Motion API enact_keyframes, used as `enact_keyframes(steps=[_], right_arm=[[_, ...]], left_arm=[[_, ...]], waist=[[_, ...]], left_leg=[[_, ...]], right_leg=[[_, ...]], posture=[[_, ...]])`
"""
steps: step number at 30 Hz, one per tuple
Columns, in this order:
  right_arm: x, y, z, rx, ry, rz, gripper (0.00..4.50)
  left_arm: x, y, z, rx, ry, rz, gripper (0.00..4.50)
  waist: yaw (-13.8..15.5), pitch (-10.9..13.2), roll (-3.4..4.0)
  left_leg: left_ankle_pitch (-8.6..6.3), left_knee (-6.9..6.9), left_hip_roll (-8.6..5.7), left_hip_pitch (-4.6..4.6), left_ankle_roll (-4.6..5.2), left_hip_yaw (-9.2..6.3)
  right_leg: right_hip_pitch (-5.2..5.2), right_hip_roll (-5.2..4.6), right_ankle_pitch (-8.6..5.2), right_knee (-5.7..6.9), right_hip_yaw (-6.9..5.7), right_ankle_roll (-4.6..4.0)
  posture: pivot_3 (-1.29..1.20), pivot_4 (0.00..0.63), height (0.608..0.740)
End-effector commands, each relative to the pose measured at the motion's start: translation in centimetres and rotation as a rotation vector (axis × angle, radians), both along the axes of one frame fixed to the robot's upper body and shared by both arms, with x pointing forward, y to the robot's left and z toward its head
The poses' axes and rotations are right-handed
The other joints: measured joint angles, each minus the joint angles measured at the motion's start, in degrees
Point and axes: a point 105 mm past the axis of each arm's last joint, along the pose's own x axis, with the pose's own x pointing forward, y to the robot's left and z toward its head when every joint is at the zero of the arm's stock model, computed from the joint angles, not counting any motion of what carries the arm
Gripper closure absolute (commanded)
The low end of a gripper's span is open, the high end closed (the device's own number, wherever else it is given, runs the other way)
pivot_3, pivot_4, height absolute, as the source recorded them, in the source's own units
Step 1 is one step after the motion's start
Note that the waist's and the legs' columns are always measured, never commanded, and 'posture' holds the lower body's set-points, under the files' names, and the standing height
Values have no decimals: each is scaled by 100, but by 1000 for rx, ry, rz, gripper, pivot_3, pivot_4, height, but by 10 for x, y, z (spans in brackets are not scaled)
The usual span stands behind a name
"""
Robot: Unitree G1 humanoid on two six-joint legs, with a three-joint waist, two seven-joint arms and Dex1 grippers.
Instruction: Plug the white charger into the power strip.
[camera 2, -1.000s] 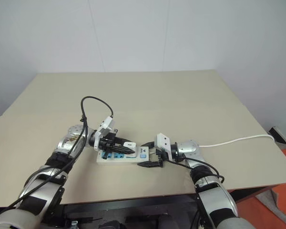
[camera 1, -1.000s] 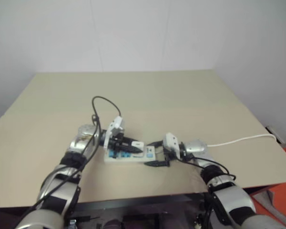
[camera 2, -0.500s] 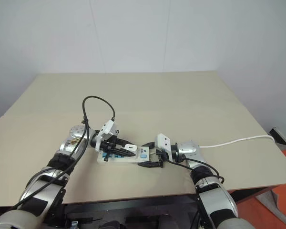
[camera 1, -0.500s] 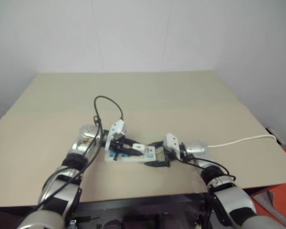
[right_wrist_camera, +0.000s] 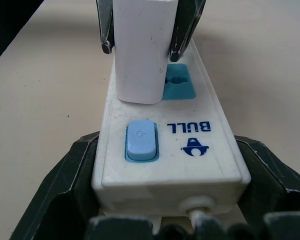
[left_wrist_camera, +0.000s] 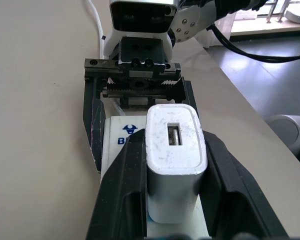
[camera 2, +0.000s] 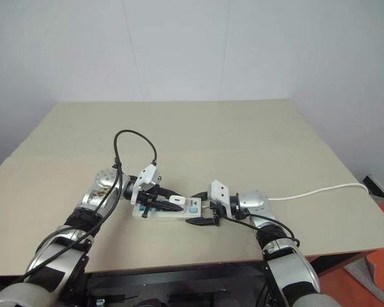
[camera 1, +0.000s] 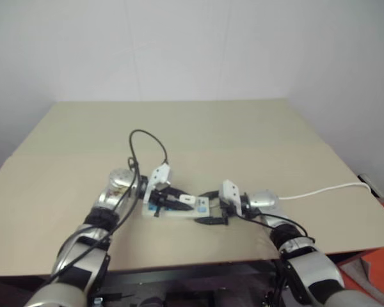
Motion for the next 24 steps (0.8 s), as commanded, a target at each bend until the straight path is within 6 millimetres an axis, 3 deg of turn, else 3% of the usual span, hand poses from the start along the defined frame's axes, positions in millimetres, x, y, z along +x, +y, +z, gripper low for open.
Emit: enact_keyframes(steps=[1,12,19,24], right_arm=[[-4,-7,-13,-62,16,-4,1079],[-4,-8,-16,-74,11,-8,1079],[-5,-7,-16,-73,10,-7,1079],[-4,-6,-16,-72,9,-10,1079]], left_arm=[[-7,17,-46,185,85,58,3488],[-3,19,-44,134,198,135,3488],[-12,25,-58,217,69,64,3488],[-12,24,-58,195,97,73,3488]], waist=[[-1,-12,6],[-2,-41,26],[1,-56,26],[6,-72,21]], left_leg=[[0,-11,0,8,0,-1],[0,-22,-1,18,0,-1],[0,-33,1,23,0,-2],[0,-48,2,34,0,-2]], right_leg=[[9,0,-2,-11,0,-1],[13,-1,-3,-15,3,3],[14,-4,-6,-21,6,-2],[16,-7,-22,-22,11,-30]], posture=[[0,150,740],[0,150,740],[0,150,740],[0,150,740]])
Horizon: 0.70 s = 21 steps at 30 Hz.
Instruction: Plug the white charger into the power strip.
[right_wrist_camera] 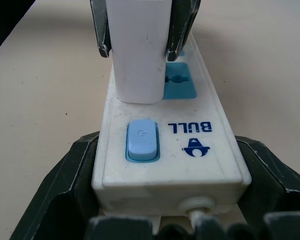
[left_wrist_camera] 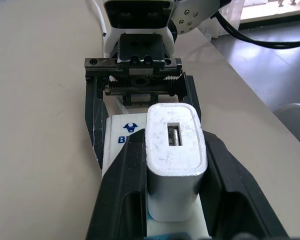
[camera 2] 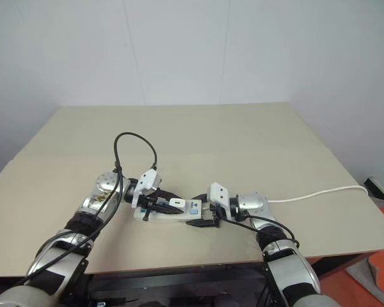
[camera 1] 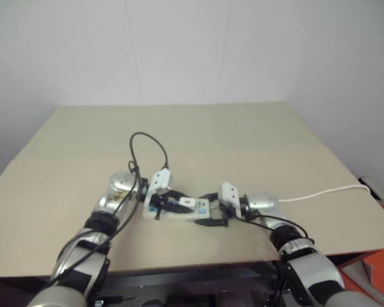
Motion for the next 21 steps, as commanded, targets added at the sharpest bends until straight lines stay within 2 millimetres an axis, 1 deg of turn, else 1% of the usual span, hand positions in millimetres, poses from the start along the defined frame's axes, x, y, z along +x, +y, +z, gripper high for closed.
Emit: enact_keyframes(steps=[1,8,13,15,17,21], right_arm=[[-4,-6,-12,-53,7,1,1079],[-4,-6,-13,-59,6,-1,1079],[-4,-6,-13,-58,5,-2,1079],[-4,-6,-13,-58,5,-4,1079],[-3,-6,-13,-58,4,-6,1079],[-3,-6,-13,-58,4,-6,1079]], left_arm=[[-9,22,-48,178,160,79,3488],[-7,24,-50,196,160,100,3488],[-12,24,-49,175,184,70,3488],[-12,23,-47,159,176,64,2755],[-9,20,-43,134,170,82,2253],[-8,13,-28,67,164,64,955]], waist=[[0,-2,-1],[1,-6,-3],[1,-7,-4],[-2,-7,0],[-11,-5,4],[-2,-7,-1]], left_leg=[[0,-1,0,0,0,0],[0,-4,0,2,0,0],[0,-6,1,4,0,-1],[0,-8,1,4,0,-1],[0,-19,-2,1,0,3],[0,-24,4,-8,0,0]], right_leg=[[0,0,0,0,0,0],[1,1,-1,-4,0,1],[0,0,-2,-5,0,0],[0,0,-2,-7,0,0],[-11,1,-3,-10,12,0],[-14,2,-4,-15,0,-1]], posture=[[0,150,740],[0,150,740],[0,150,740],[0,150,740],[0,150,740],[0,150,740]])
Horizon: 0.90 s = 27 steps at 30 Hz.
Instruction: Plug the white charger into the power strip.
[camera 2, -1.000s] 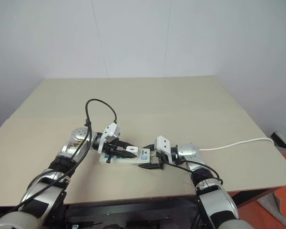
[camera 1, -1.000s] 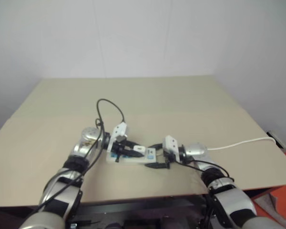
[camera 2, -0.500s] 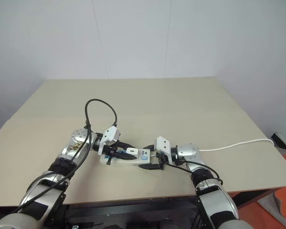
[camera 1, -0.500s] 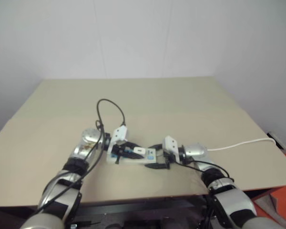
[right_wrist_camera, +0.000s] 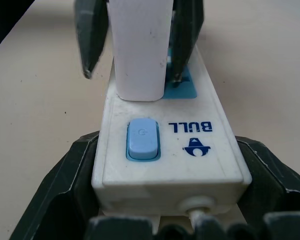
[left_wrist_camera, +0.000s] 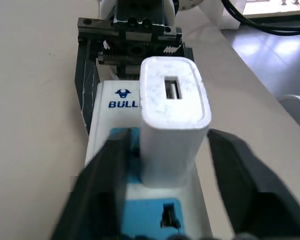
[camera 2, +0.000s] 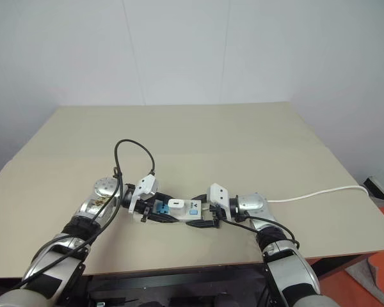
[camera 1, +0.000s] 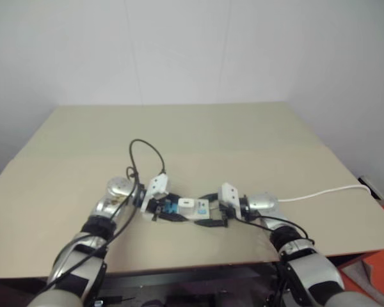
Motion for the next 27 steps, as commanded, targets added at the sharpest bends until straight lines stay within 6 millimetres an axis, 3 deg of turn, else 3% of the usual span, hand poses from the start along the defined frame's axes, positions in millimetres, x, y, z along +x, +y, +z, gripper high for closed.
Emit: enact_keyframes(steps=[1,3,8,11,13,16,19,22,27], right_arm=[[-2,-7,-13,-61,17,-14,1079],[-2,-6,-13,-62,16,-13,1079],[-2,-6,-13,-61,12,-13,1079],[-2,-7,-12,-61,13,-15,1079],[-1,-8,-13,-68,2,-22,1079],[0,-10,-12,-68,-3,-34,1079],[2,-11,-9,-44,57,-36,1079],[3,-14,-1,-29,63,-24,120],[-1,-27,21,-10,1,31,33]], left_arm=[[-4,2,-15,26,84,30,653],[-4,3,-13,29,72,24,36],[-3,14,-3,35,4,13,36],[-2,32,20,-12,21,22,36],[-8,57,41,-12,28,30,36],[-16,77,51,30,21,33,36],[-13,104,58,81,-44,96,36],[-7,122,66,73,-82,170,0],[-9,134,70,37,-94,229,0]], waist=[[1,1,0],[1,2,-1],[-20,9,-3],[-38,19,-5],[-79,46,-11],[-110,67,-9],[-12,76,-12],[19,99,-30],[86,126,-34]], left_leg=[[0,0,0,0,0,0],[0,0,1,-1,0,0],[0,-6,2,-10,0,0],[0,-9,6,-23,0,0],[0,-9,7,-35,0,1],[0,-9,12,-88,0,0],[0,-10,6,-97,0,1],[0,-2,6,-119,0,3],[0,-3,4,-169,0,2]], right_leg=[[0,0,-4,0,0,-7],[-1,0,-4,0,0,-7],[-10,0,-5,-6,0,-9],[-24,1,-5,-6,0,-10],[-41,2,-5,-2,1,-11],[-103,2,17,10,4,17],[-105,-12,33,-2,-4,-11],[-121,-10,34,-6,-7,-16],[-167,-8,32,-6,-23,-18]], posture=[[0,150,740],[0,150,740],[0,150,740],[0,150,740],[0,150,740],[0,150,740],[0,150,740],[0,150,740],[0,150,740]])
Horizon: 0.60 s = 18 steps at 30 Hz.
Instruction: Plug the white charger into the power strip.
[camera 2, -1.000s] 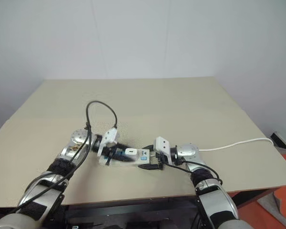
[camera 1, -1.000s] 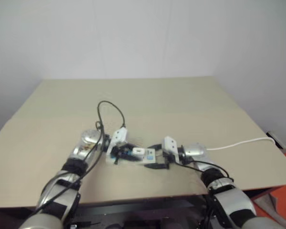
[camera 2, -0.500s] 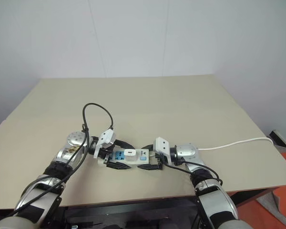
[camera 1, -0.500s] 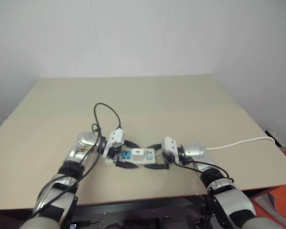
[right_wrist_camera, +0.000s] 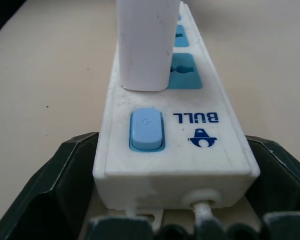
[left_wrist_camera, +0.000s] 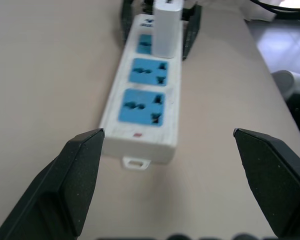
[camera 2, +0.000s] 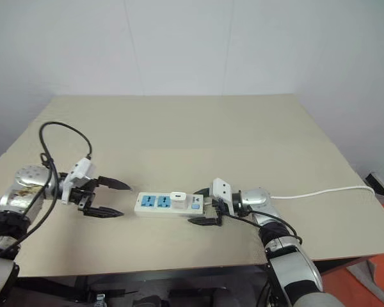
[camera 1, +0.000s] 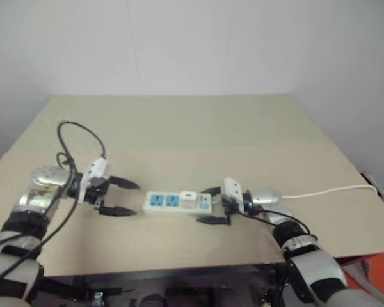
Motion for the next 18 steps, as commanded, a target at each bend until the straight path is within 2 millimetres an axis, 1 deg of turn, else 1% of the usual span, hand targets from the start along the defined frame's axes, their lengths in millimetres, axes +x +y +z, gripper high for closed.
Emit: enact_keyframes(steps=[1,2,5,7,11,13,16,18], right_arm=[[-5,-21,12,-8,-26,10,33],[-6,-24,17,-8,-40,14,33],[-11,-39,36,-4,-166,-5,33],[-20,-60,54,-9,-197,-16,33],[-34,-93,80,-38,-230,-76,33],[-46,-112,89,-77,-233,-95,33],[-61,-133,94,-135,-223,-125,33],[-66,-141,97,-152,-218,-149,33]], left_arm=[[-4,10,9,-15,-39,28,0],[-5,11,9,-14,-41,31,0],[-11,17,8,-12,-33,50,0],[-18,25,7,5,-30,69,0],[-27,36,8,15,-26,109,0],[-32,41,8,23,-23,125,0],[-38,45,8,30,-21,143,0],[-39,45,7,31,-20,156,0]], waist=[[35,1,2],[55,3,5],[101,12,6],[108,26,6],[118,52,12],[119,57,11],[122,60,10],[123,61,9]], left_leg=[[0,1,-3,-28,0,1],[0,3,-4,-56,0,0],[-2,8,-5,-116,2,1],[-2,15,-6,-167,2,1],[-5,14,-7,-172,5,3],[-5,15,-8,-170,5,6],[-5,16,-9,-158,5,17],[-5,17,-10,-155,5,32]], right_leg=[[-24,-2,1,4,1,1],[-49,-4,1,5,0,2],[-102,-6,6,11,-4,10],[-152,-7,11,20,-5,15],[-150,-12,11,7,-8,16],[-148,-13,11,-5,-10,17],[-140,-11,9,-16,-11,18],[-140,-10,10,-8,-12,17]], posture=[[0,150,740],[0,150,740],[0,150,740],[0,150,740],[0,150,740],[0,150,740],[0,150,740],[0,150,740]])
